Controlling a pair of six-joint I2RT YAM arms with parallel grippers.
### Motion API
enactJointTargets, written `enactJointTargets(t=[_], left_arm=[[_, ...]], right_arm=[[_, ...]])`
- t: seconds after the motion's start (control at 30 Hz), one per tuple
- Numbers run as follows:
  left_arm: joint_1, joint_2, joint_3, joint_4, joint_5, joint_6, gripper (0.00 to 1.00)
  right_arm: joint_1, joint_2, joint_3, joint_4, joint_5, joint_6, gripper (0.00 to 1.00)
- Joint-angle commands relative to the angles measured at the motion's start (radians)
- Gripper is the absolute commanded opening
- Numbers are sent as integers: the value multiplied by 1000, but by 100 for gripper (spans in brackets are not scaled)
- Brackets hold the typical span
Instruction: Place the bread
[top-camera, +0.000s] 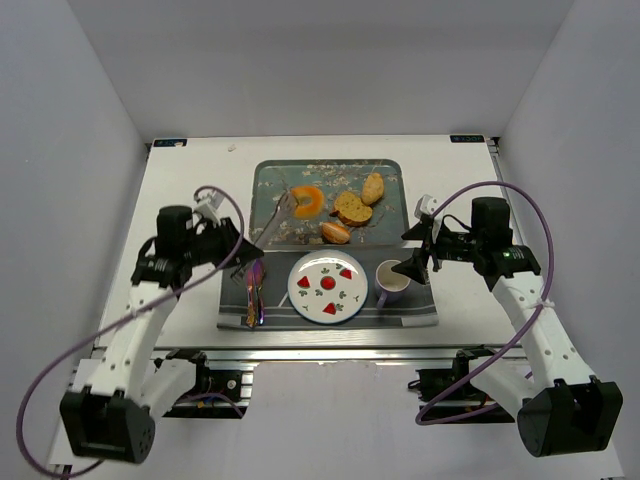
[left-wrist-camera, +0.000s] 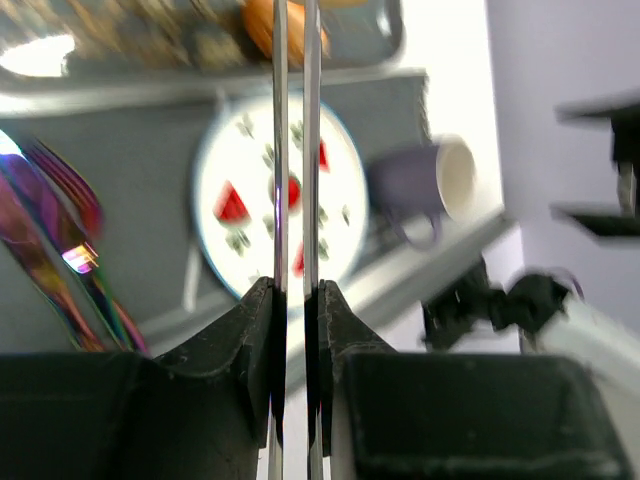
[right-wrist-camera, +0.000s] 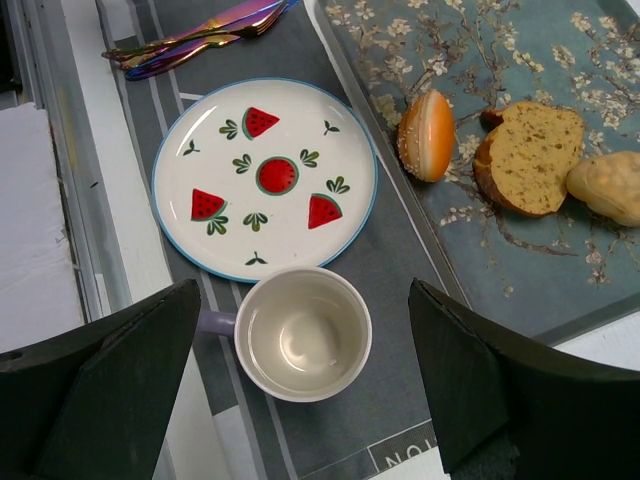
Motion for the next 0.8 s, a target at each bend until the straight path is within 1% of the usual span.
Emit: enactJointTargets(t=[0.0,0.03,0.13,0.27,0.4,0.43,0.5,0.57,0.63,0.67,0.77], left_arm=[[-45,-107,-114,-70,89,-72,2],[-62,-159,-133,-80,89,-97,2],[-124,-224,-174,-151,71,-126,3],[-185,-208,-180,-229,34,-119,4],[-248,-163,-197,-225,-14,-115,9],[-260,-151,-206,-209,-26,-121,15],[-294,-111,-208,-203,-72,-123,21],[-303,-92,-205,-199,-96,-123,38],[-308,-82,-191,-196,-115,-120,46],[-308,-85,-186,-197,-116,-120,53],[-308,-105,-154,-220,-146,-118,61]], right_arm=[[-4,-23,7,-9,-12,-17,89],[-4,-25,7,-6,-9,-17,89],[-6,-26,5,0,-1,-17,89],[-6,-16,10,9,2,-14,89],[-6,-8,19,20,8,-5,89],[-7,-8,23,20,8,-5,89],[-7,-5,28,18,11,-5,89],[-6,-5,31,18,13,-5,89],[-9,-6,33,12,17,-10,89],[-10,-8,33,11,19,-11,89],[-15,-11,30,3,22,-19,89]])
